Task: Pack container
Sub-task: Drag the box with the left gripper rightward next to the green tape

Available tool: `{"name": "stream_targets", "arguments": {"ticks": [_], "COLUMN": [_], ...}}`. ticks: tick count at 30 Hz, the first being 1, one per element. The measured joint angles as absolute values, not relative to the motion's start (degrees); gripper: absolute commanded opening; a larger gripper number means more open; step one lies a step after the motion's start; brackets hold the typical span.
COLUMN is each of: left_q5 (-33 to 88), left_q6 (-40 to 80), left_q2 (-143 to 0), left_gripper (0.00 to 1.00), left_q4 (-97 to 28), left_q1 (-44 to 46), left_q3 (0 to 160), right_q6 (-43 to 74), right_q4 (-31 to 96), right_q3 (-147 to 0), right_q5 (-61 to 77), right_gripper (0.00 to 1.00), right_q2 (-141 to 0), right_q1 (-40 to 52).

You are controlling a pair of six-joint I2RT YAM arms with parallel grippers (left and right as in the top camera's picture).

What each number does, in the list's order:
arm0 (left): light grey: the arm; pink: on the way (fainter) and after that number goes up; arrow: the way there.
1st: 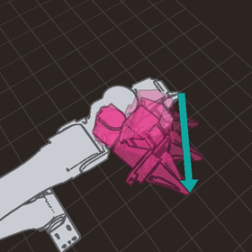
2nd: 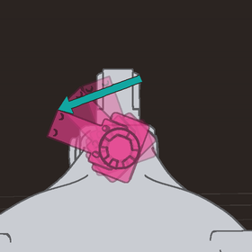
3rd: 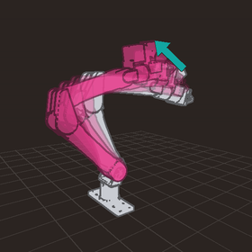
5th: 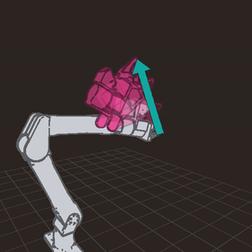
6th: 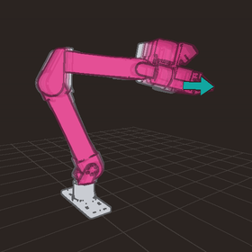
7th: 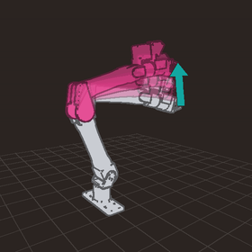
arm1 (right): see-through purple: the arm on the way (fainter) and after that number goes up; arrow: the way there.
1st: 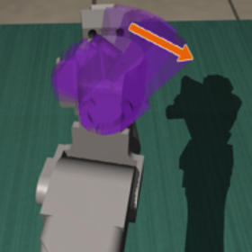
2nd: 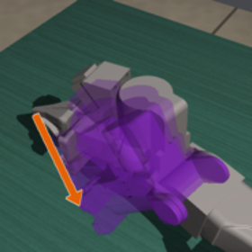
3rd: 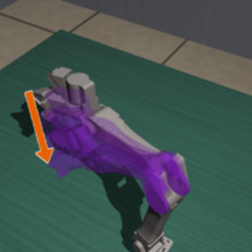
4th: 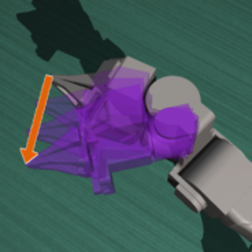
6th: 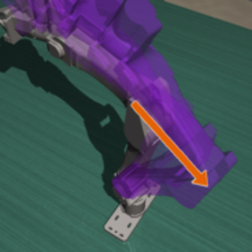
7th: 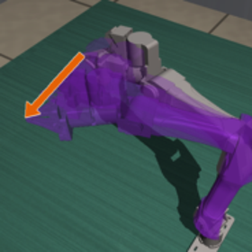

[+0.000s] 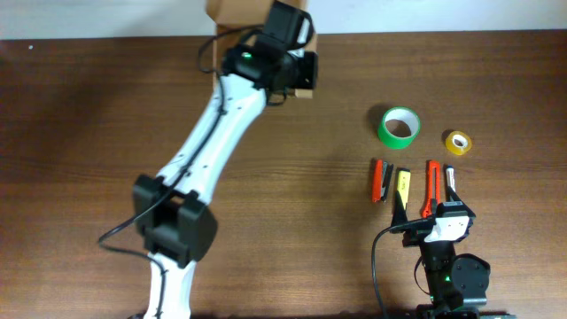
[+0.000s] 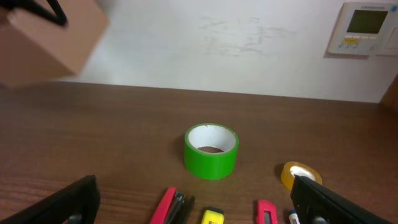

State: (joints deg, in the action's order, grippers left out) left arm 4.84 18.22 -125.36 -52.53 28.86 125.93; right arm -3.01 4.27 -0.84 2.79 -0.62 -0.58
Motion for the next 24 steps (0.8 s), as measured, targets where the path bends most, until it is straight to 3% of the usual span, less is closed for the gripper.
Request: {"name": "stream_targets", "arguments": {"ticks": [15, 24], "left_q5": [-7.0, -10.3], "left_q6": [23.7, 32.7], "left_q2": [-129.6, -130.1], "left_gripper": [0.02, 0.01], "left_q4": [-71.0, -72.4], "left_q1": [40.2, 46.4], "left_q3": [136.0, 136.0], "right_q6": [-3.0, -3.0], "right_q4": [4.3, 4.3], "right_q3": [-0.8, -0.8], "right_q5": [2.8, 2.8], "right_gripper": [0.99, 0.99], "right_q2": [-0.6, -0.6], "right_q1": [-0.6, -0.6]}}
